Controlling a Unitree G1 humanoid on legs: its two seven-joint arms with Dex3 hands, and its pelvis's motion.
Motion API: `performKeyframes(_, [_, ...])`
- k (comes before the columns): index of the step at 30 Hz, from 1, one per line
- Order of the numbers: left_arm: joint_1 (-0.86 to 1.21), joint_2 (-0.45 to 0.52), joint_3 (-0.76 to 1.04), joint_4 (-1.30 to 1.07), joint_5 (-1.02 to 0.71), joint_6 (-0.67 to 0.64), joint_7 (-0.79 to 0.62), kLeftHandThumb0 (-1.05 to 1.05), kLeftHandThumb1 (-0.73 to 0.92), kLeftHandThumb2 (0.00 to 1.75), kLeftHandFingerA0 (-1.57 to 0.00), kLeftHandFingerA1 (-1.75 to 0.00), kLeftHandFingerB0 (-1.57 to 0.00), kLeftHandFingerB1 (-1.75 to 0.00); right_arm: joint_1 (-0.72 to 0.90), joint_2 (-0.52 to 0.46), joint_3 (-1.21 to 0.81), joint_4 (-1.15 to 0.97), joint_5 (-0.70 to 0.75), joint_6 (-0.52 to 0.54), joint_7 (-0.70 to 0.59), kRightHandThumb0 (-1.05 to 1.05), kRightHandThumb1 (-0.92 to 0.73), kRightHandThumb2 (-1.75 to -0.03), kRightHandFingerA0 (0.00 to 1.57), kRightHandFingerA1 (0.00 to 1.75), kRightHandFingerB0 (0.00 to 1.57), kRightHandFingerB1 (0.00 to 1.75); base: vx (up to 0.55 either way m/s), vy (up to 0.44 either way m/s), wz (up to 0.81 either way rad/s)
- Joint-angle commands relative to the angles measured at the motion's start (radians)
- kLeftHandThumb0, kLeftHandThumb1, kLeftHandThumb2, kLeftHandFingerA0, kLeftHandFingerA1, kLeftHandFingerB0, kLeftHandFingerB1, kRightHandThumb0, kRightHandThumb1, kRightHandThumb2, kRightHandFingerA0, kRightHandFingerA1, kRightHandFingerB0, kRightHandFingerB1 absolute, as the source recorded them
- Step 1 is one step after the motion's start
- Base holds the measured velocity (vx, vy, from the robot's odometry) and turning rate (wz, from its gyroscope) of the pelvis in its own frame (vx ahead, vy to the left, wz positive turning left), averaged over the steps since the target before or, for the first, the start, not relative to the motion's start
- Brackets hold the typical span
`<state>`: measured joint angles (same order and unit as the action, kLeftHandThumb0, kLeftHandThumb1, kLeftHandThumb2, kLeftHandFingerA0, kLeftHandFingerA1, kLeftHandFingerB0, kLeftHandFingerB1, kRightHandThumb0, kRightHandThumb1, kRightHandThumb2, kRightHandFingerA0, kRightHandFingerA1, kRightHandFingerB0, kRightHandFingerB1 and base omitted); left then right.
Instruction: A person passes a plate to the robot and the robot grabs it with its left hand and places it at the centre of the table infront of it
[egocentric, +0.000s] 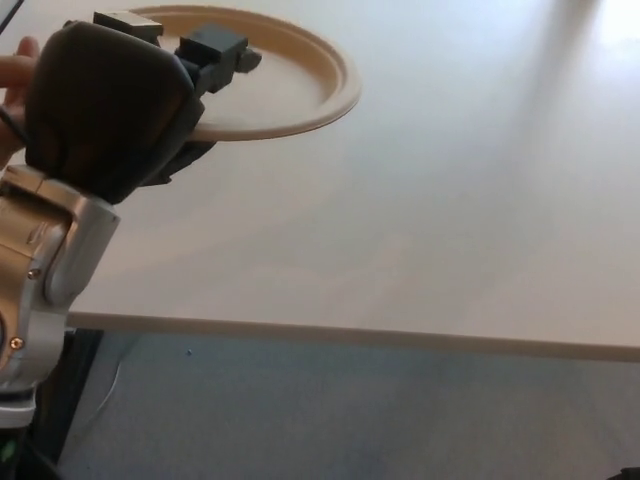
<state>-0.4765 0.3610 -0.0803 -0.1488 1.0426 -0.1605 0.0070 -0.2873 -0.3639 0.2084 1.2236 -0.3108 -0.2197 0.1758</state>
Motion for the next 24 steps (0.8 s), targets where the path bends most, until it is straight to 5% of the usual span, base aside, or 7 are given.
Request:
performKeyframes(1, [0.012, 0.017, -0.012, 0.02, 0.012, 0.023, 0.087, -0.2, 0.63, 0.59, -0.87, -1.46, -0.76, -0.81, 0.001, -0.026, -0.003, -0.002, -0.001, -0.003, 0.012, -0.71, -0.8, -0.64, 0.33, 0.57, 0.35, 0.46, 0.0, 0.0, 0.0])
performKeyframes(8, [0.009, 0.024, -0.014, 0.025, -0.008, 0.006, 0.131, -0.24, 0.66, 0.59, -0.96, -1.25, -0.78, -0.71, -0.007, -0.024, 0.001, -0.004, -0.006, 0.006, 0.011, -0.71, -0.8, -0.64, 0.33, 0.57, 0.36, 0.47, 0.0, 0.0, 0.0])
performKeyframes(9, [0.01, 0.025, -0.015, 0.023, -0.008, 0.005, 0.137, -0.27, 0.66, 0.59, -1.0, -1.15, -0.8, -0.66, -0.008, -0.024, 0.002, -0.001, -0.008, 0.005, 0.011, -0.75, -0.64, -1.07, 0.33, 0.63, 0.32, 0.57, 0.0, 0.0, 0.0])
performKeyframes(11, [0.013, 0.023, -0.018, 0.018, -0.005, 0.012, 0.145, -0.28, 0.66, 0.6, -1.04, -1.06, -0.79, -0.66, -0.011, -0.024, 0.006, 0.002, -0.011, 0.006, 0.013, -0.74, -0.64, -1.07, 0.33, 0.63, 0.31, 0.57, 0.0, 0.0, 0.0])
performKeyframes(14, [0.017, 0.019, -0.022, 0.014, -0.003, 0.019, 0.153, -0.32, 0.65, 0.6, -1.04, -1.01, -0.82, -0.6, -0.01, -0.029, 0.015, -0.001, -0.019, 0.004, 0.011, -0.73, -0.82, -0.64, 0.36, 0.58, 0.37, 0.47, 0.0, 0.0, 0.0])
performKeyframes(16, [0.012, 0.017, -0.026, 0.025, -0.001, 0.012, 0.181, -0.3, 0.64, 0.59, -1.02, -1.11, -0.85, -0.59, -0.011, -0.029, 0.018, 0.0, -0.021, 0.004, 0.01, -0.74, -0.65, -1.08, 0.33, 0.62, 0.3, 0.56, 0.0, 0.0, 0.0])
performKeyframes(24, [-0.026, 0.01, -0.079, 0.107, 0.026, 0.014, 0.242, -0.23, 0.62, 0.59, -0.94, -1.32, -0.74, -0.92, -0.015, -0.031, 0.026, 0.001, -0.023, -0.001, 0.005, -0.72, -0.83, -0.64, 0.38, 0.58, 0.37, 0.48, 0.0, 0.0, 0.0])
